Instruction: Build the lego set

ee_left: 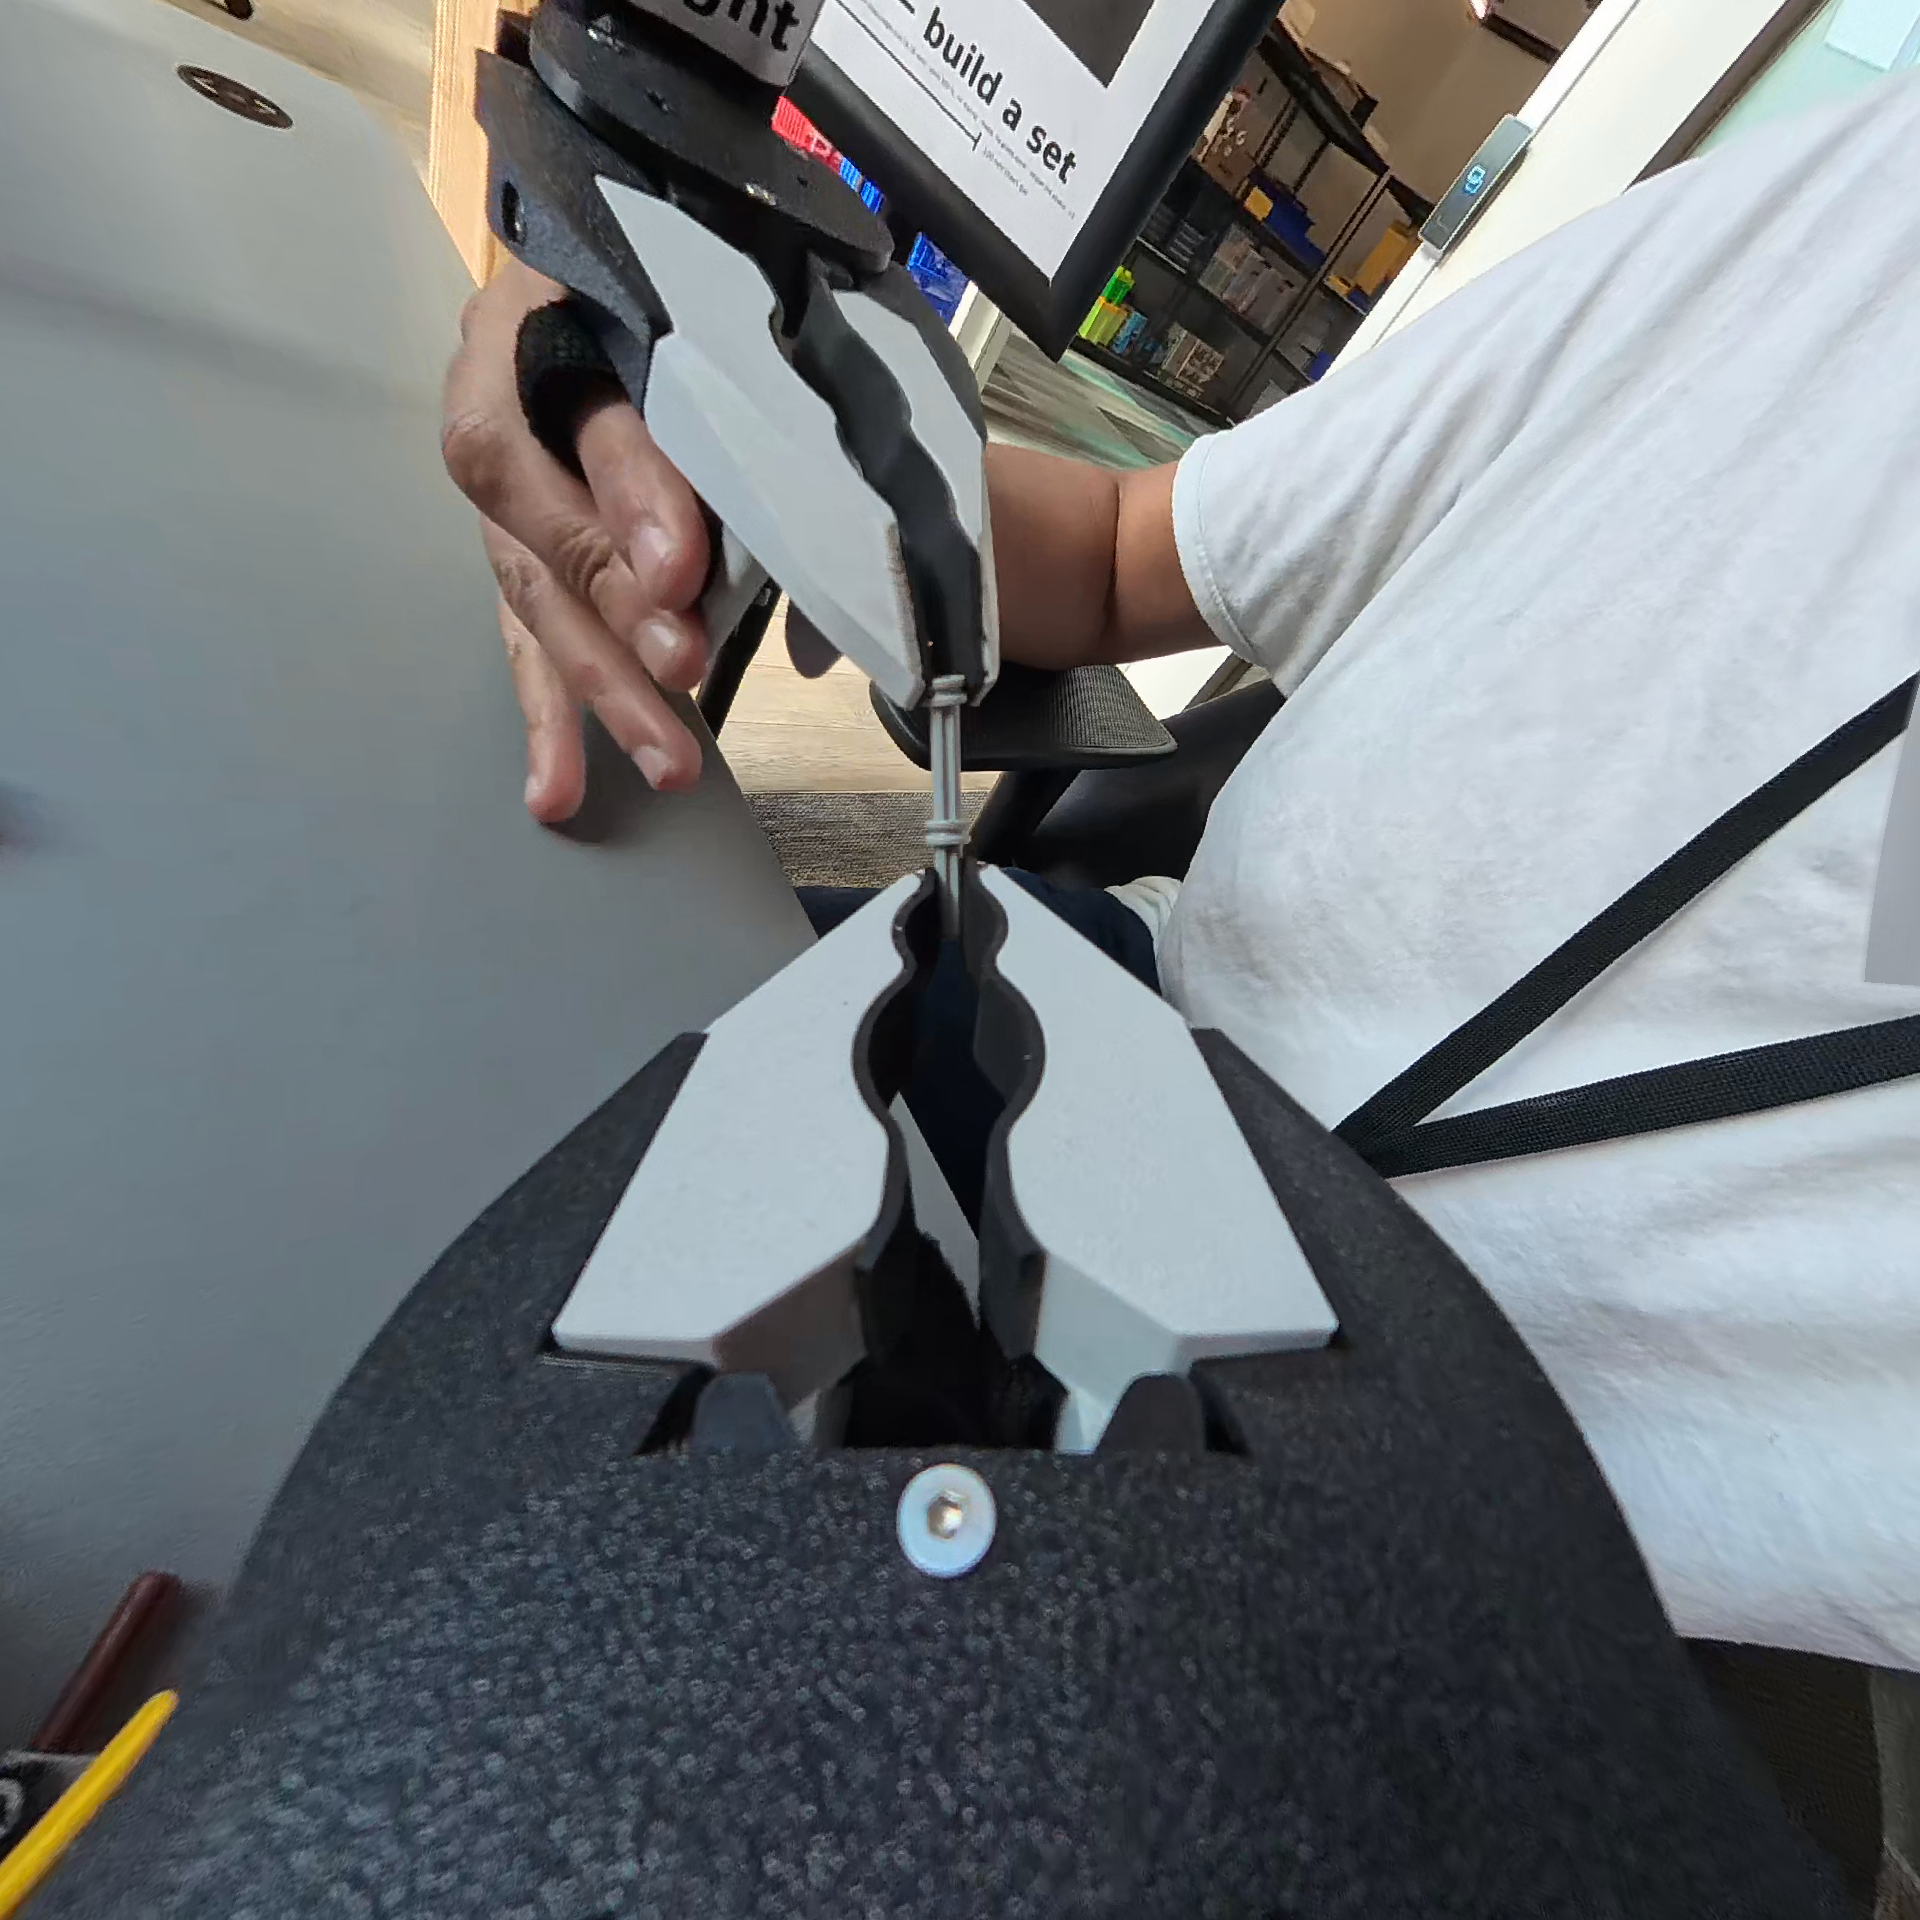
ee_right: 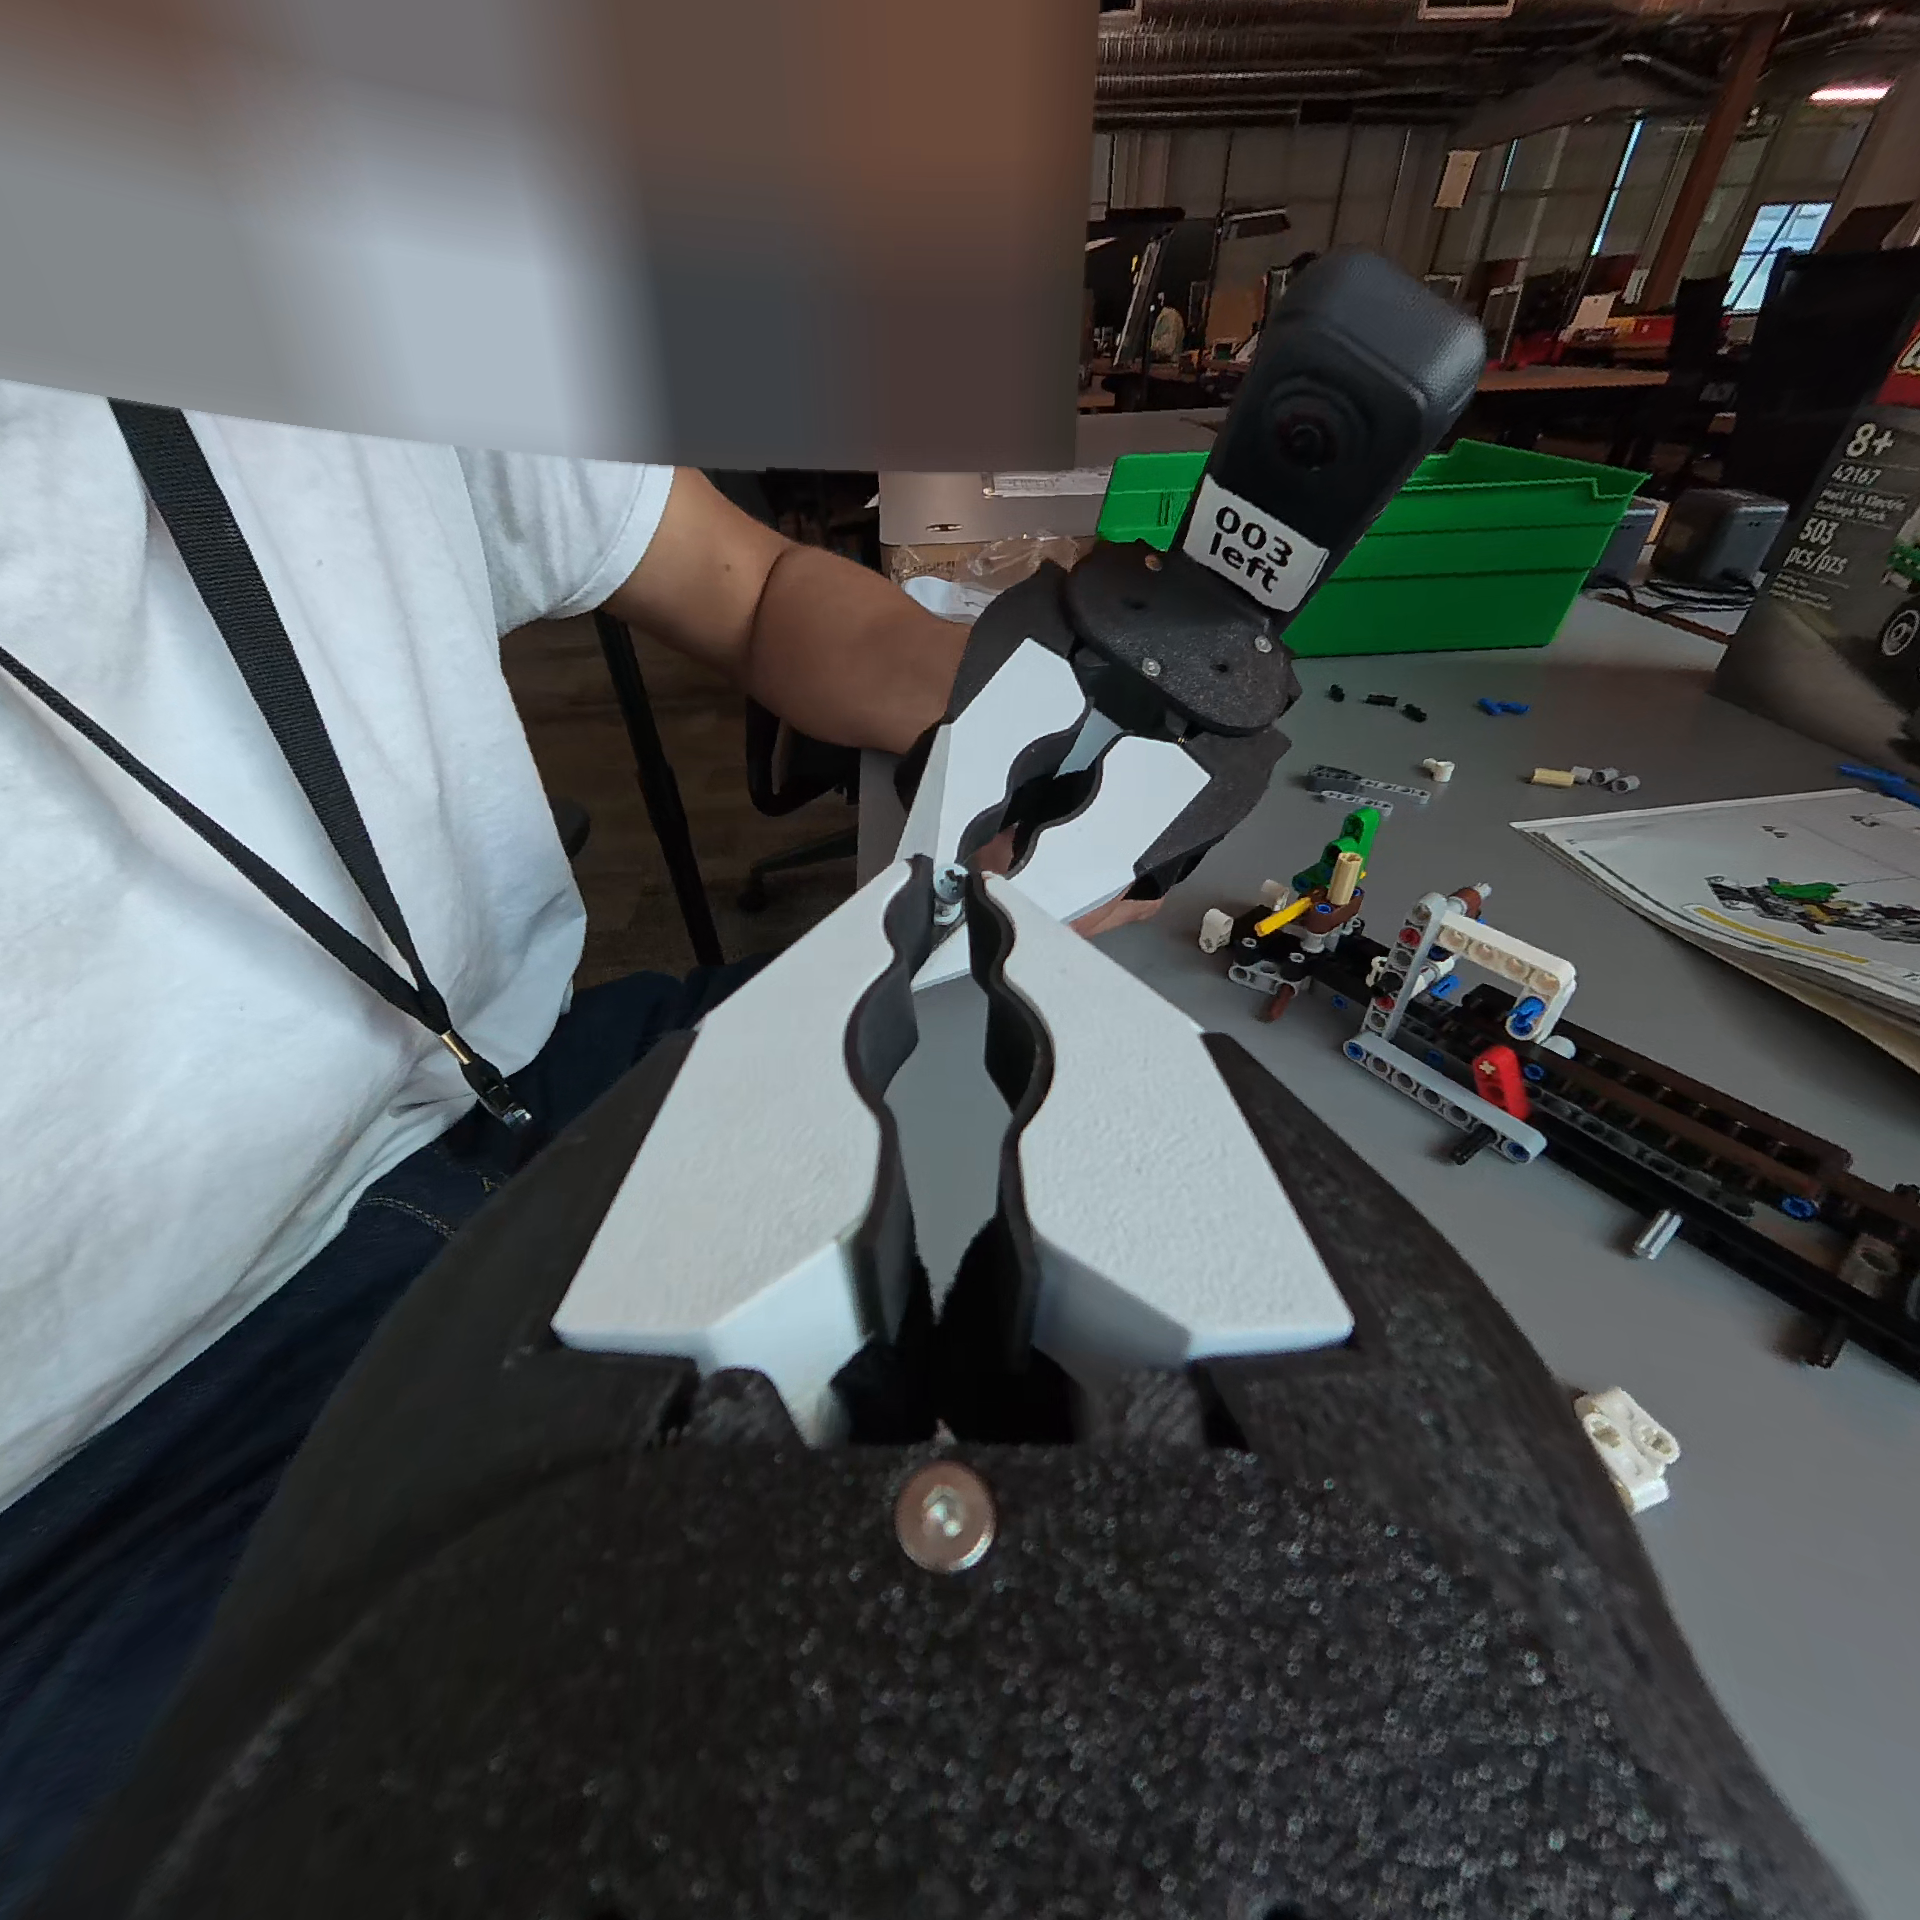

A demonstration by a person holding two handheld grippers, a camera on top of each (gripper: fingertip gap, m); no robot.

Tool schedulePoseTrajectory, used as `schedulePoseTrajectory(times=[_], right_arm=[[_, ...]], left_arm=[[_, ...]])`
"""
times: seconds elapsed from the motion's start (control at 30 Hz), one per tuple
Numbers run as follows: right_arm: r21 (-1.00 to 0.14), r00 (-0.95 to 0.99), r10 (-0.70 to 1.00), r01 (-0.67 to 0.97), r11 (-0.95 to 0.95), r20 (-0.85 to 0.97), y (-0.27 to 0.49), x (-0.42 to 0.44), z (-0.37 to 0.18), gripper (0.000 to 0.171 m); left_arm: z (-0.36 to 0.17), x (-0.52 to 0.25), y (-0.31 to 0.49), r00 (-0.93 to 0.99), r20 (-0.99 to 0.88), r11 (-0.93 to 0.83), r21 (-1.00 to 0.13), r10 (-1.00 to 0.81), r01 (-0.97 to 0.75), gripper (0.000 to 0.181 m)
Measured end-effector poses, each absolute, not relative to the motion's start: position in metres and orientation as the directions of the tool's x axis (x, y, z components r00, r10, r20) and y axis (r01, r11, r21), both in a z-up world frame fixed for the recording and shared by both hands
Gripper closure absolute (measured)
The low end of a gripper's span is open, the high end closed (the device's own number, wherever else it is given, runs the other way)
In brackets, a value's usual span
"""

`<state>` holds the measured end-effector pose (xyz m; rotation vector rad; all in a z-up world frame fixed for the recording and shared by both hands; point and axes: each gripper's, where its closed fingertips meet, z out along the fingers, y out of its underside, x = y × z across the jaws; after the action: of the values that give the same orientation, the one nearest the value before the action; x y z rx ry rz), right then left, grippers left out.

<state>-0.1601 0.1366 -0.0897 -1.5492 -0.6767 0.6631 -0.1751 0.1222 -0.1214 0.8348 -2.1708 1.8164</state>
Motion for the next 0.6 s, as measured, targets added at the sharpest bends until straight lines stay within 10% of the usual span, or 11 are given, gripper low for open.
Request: schedulePoseTrajectory(times=[0.6], right_arm=[[-0.994, 0.767, 0.636, 0.113, -0.005, 0.084, 0.145, -0.159, -0.071, 0.165]], left_arm=[[-0.103, -0.175, 0.124, -0.822, 0.525, -0.033, -0.846, -0.220, -0.532, 0.180]])
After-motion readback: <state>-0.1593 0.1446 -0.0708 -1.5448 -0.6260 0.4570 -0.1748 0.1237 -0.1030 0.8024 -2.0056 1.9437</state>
